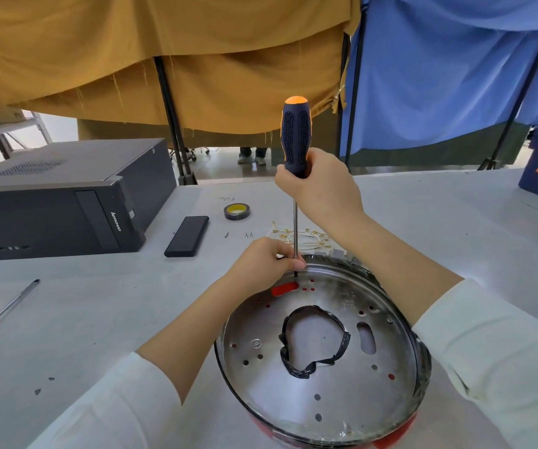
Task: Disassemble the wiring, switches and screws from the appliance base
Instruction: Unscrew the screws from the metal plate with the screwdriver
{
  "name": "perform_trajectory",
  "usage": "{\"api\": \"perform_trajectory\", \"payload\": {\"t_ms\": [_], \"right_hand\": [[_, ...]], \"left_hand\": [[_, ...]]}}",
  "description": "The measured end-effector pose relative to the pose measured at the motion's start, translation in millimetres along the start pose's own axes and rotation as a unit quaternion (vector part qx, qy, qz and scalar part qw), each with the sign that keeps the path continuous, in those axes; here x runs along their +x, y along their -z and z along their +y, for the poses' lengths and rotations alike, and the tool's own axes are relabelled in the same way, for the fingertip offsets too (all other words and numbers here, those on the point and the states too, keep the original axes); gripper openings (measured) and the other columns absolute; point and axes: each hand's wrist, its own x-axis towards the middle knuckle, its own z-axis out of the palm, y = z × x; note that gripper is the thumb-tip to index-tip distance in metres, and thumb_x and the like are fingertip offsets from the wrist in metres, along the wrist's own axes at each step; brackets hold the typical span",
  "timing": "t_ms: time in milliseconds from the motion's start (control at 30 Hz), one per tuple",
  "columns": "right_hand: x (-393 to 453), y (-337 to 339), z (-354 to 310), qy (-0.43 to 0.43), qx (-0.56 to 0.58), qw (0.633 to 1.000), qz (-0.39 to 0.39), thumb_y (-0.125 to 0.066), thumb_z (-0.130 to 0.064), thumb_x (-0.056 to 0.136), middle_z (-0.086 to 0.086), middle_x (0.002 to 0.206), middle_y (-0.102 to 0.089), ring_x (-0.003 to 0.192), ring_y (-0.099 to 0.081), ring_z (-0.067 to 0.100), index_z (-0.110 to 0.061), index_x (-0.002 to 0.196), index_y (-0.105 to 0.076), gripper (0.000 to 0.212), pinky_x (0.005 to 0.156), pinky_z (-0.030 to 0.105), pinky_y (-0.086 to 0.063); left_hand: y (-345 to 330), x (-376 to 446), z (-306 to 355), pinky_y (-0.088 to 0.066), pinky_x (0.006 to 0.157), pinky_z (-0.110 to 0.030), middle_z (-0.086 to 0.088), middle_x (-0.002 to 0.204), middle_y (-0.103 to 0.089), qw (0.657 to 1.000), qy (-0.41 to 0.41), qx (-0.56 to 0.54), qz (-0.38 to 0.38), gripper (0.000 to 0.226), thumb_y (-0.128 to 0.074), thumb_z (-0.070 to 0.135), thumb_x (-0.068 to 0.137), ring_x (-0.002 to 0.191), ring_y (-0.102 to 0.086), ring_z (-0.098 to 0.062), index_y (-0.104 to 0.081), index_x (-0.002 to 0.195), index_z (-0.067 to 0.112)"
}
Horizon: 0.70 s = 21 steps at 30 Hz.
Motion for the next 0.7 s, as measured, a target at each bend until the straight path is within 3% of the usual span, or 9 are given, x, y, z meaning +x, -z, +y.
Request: {"api": "perform_trajectory", "payload": {"t_ms": [133, 200, 300, 367, 433, 533, 600, 700], "right_hand": [[4, 3, 5, 0.000, 0.028, 0.999, -0.019, -0.058, -0.033, 0.083, -0.012, 0.052, -0.042, 0.049, -0.039, 0.007, -0.032, 0.065, -0.040, 0.025, 0.051, 0.025, -0.031], [7, 6, 7, 0.004, 0.074, 0.995, -0.061, -0.059, -0.027, 0.081, -0.013, 0.046, -0.036, 0.047, -0.032, 0.008, -0.029, 0.061, -0.038, 0.029, 0.052, 0.025, -0.031], [12, 12, 9, -0.004, 0.175, 0.976, -0.131, -0.059, -0.015, 0.083, -0.015, 0.044, -0.030, 0.043, -0.026, 0.004, -0.023, 0.061, -0.036, 0.033, 0.043, 0.013, -0.027], [13, 13, 13, -0.022, 0.199, 0.970, -0.138, -0.059, -0.016, 0.085, -0.016, 0.045, -0.033, 0.041, -0.028, 0.003, -0.022, 0.065, -0.039, 0.029, 0.041, 0.012, -0.028], [9, 9, 16, -0.021, 0.174, 0.976, -0.126, -0.058, -0.027, 0.088, -0.016, 0.047, -0.037, 0.043, -0.033, 0.004, -0.026, 0.070, -0.041, 0.024, 0.046, 0.020, -0.034], [-1, 3, 17, -0.005, 0.030, 0.996, -0.085, -0.049, -0.040, 0.091, -0.011, 0.059, -0.045, 0.053, -0.045, 0.006, -0.032, 0.074, -0.038, 0.022, 0.054, 0.026, -0.037], [-5, -1, 10, -0.029, 0.107, 0.992, -0.055, -0.055, -0.030, 0.089, -0.007, 0.066, -0.050, 0.056, -0.050, 0.005, -0.027, 0.079, -0.044, 0.016, 0.054, 0.024, -0.043], [-4, -7, -4, -0.127, 0.302, 0.945, -0.016, -0.064, -0.020, 0.086, -0.003, 0.062, -0.050, 0.045, -0.049, 0.006, -0.017, 0.082, -0.049, 0.016, 0.049, 0.023, -0.047]], "left_hand": [[1, -1, -1, -0.047, 0.075, -0.015, 0.019, 0.080, -0.067, 1.000, -0.016, 0.015, -0.018, 0.023, -0.070, 0.018, 0.084, 0.080, -0.062, -0.001, -0.066, 0.068, 0.034], [0, -2, -2, -0.049, 0.080, -0.023, 0.010, 0.089, -0.070, 0.997, -0.021, 0.057, -0.043, 0.028, -0.069, 0.013, 0.083, 0.088, -0.062, -0.010, -0.062, 0.067, 0.035], [-2, -2, -2, -0.048, 0.079, -0.029, 0.003, 0.091, -0.067, 0.994, -0.015, 0.097, -0.053, 0.019, -0.067, 0.012, 0.084, 0.090, -0.059, -0.016, -0.067, 0.079, 0.030], [-2, -2, -1, -0.046, 0.077, -0.027, 0.003, 0.091, -0.065, 0.993, -0.013, 0.104, -0.051, 0.018, -0.066, 0.012, 0.085, 0.090, -0.059, -0.017, -0.067, 0.080, 0.030], [-3, -2, -1, -0.044, 0.074, -0.023, 0.004, 0.095, -0.066, 0.993, -0.011, 0.105, -0.047, 0.025, -0.066, 0.012, 0.085, 0.090, -0.058, -0.015, -0.060, 0.071, 0.032], [-4, -1, 0, -0.039, 0.070, -0.018, 0.005, 0.098, -0.066, 0.993, -0.008, 0.113, -0.046, 0.017, -0.065, 0.013, 0.086, 0.088, -0.057, -0.012, -0.068, 0.081, 0.028], [-5, -1, -1, -0.041, 0.074, -0.020, 0.003, 0.102, -0.068, 0.992, -0.006, 0.114, -0.045, 0.013, -0.065, 0.013, 0.086, 0.091, -0.058, -0.013, -0.072, 0.088, 0.024], [-4, 0, -1, -0.038, 0.068, -0.010, 0.006, 0.096, -0.067, 0.992, -0.017, 0.114, -0.043, 0.012, -0.064, 0.012, 0.086, 0.089, -0.057, -0.011, -0.072, 0.087, 0.021]]}}
